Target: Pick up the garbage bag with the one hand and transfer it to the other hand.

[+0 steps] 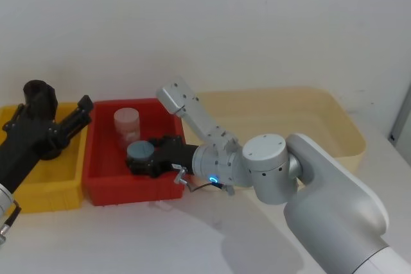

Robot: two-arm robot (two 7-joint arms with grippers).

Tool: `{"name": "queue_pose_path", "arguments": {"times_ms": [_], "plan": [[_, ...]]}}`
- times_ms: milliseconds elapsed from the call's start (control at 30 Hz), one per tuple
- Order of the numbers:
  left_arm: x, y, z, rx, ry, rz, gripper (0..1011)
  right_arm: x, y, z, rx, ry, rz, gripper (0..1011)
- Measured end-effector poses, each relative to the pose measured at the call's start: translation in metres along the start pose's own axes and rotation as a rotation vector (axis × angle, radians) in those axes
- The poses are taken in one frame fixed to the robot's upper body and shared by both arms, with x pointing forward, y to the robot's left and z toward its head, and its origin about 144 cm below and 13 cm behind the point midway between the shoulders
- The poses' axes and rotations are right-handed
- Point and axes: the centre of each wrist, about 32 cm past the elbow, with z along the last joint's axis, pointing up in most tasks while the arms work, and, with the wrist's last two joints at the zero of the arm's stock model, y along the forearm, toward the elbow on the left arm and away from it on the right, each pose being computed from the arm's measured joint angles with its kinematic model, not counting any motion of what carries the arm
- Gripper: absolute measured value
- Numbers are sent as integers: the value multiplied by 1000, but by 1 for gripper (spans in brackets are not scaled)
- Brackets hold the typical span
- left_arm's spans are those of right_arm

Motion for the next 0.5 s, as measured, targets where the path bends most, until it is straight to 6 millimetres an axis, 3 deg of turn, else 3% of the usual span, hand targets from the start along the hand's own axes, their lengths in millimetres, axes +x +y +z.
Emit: {"name": "queue_pose_path", "arguments": {"times_ms": [233, 500], "plan": [[0, 0, 0, 0, 0, 0, 1002, -2, 1, 1, 4, 20, 0, 650], [0, 0, 0, 0, 0, 0, 1002, -4, 1, 1, 7, 56, -10, 650]]}}
